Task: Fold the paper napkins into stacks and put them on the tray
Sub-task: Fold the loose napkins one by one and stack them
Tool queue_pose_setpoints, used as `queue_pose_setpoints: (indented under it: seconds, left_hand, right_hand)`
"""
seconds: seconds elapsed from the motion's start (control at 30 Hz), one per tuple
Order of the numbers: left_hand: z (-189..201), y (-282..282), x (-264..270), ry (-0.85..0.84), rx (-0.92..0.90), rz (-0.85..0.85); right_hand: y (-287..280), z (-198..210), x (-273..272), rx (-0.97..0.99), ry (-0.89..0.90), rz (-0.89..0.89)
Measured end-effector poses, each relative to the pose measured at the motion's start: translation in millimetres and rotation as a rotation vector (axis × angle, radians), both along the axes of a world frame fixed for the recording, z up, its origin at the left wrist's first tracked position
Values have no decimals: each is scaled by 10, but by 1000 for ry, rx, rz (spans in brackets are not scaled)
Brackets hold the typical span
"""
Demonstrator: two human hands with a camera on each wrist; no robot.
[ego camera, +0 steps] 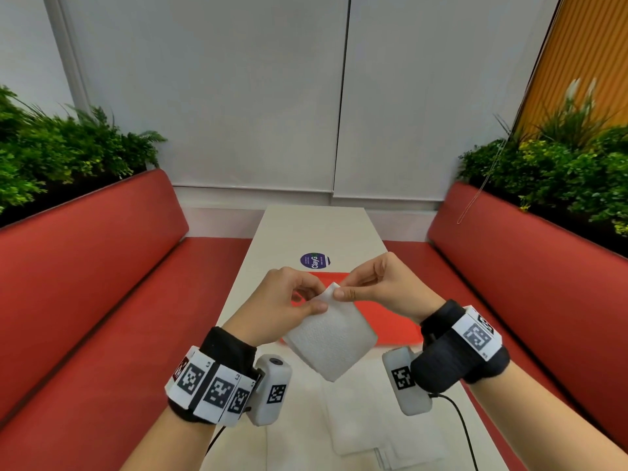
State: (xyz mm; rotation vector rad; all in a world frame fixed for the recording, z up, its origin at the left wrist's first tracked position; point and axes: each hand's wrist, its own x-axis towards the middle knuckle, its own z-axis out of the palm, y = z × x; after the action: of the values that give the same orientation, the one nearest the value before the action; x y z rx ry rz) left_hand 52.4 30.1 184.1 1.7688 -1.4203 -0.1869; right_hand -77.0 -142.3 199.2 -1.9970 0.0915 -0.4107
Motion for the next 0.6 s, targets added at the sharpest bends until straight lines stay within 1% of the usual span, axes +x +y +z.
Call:
queue_pose_setpoints:
  seconds: [0.07, 0.17, 0.23, 0.33, 0.4, 0.5, 0.6]
  left_hand:
    - [0, 2, -34, 46, -64, 45]
    - [-2, -42, -92, 175, -226, 131]
    - [-27, -76, -116, 175, -273, 175]
    - [-84, -100, -106, 131, -287, 239]
    - [-130, -89, -56, 133, -305, 302]
    - [-192, -19, 50, 162, -358, 411]
    - [-283, 98, 137, 218, -402, 474]
  right_hand:
    - [20, -21, 20, 2, -28, -28]
    - [52, -42, 69, -52, -45, -69]
    - [75, -64, 108, -95, -41, -79]
    - [92, -122, 163, -139, -30, -86]
    - [86, -169, 186, -146, -26, -99]
    - [73, -255, 205, -117, 7, -102]
    - [66, -378, 253, -5, 30, -75]
